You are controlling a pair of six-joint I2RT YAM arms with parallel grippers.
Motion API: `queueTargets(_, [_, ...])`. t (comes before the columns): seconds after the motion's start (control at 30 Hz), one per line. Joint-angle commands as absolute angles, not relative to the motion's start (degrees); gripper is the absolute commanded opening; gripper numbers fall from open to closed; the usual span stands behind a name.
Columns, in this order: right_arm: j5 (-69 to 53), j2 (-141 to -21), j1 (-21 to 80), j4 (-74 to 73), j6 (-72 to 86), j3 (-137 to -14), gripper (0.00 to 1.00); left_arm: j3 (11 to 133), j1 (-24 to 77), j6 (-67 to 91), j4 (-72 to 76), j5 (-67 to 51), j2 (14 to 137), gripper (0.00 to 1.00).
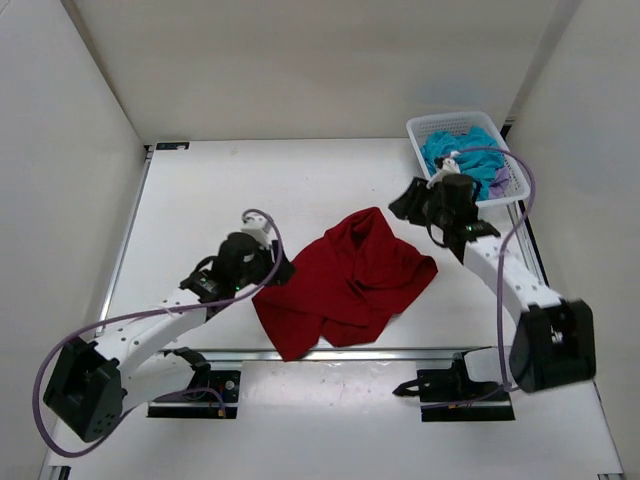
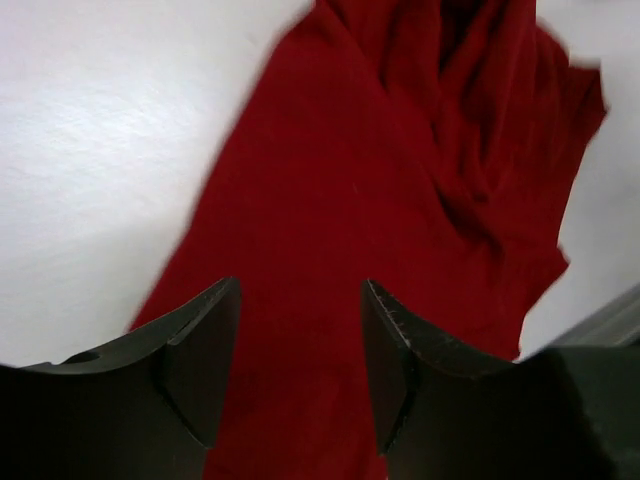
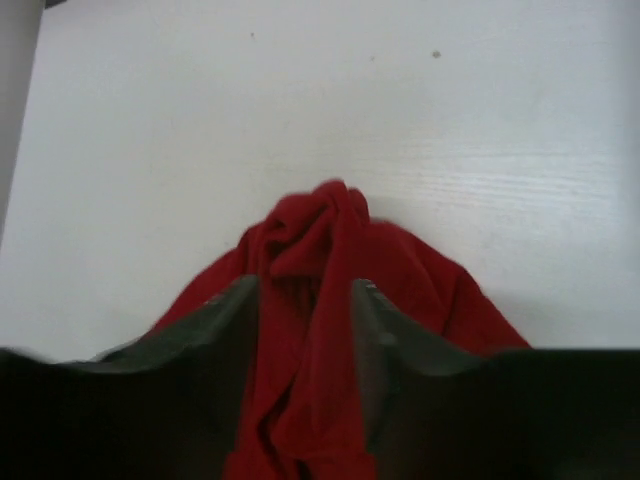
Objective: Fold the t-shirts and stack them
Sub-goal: Move the tshirt to the center of the board, then flatten out the tshirt
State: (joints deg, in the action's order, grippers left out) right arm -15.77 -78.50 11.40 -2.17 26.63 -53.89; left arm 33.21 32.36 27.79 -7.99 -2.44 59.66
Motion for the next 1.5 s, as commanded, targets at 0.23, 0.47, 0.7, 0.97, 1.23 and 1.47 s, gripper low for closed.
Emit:
queueTargets(0.23, [-6.4, -59.1, 14.7, -5.1, 29.4, -29.0, 0.09, 41.3, 56.9, 24.6, -4.8, 7.7, 74.6, 0.65])
queueTargets(0.47, [-9.2, -60.8, 13.4, -4.3, 28.9, -25.1, 0.36, 47.8, 62.0, 26.7, 2.9, 6.9, 87.2, 0.72])
queueTargets(0.7, [-8.0, -64.8, 12.6, -1.4, 29.1, -24.8, 0.39, 53.4, 61.7, 28.1, 4.3, 9.3, 96.0, 0.77])
queueTargets(0.97, [-7.1, -68.0, 13.2, -0.8, 28.6, -26.4, 0.35, 58.8, 60.7, 27.6, 1.9, 11.3, 102.9, 0.52])
queueTargets(1.23, [-7.6, -68.7, 12.8, -1.0, 28.4, -27.2, 0.03, 60.5, 60.2, 27.7, 0.1, 14.8, 103.5, 0.1])
queueTargets(1.47, [-4.8, -60.6, 15.8, -8.4, 27.9, -33.0, 0.0, 55.3, 55.6, 27.2, -4.3, 14.9, 89.8, 0.0])
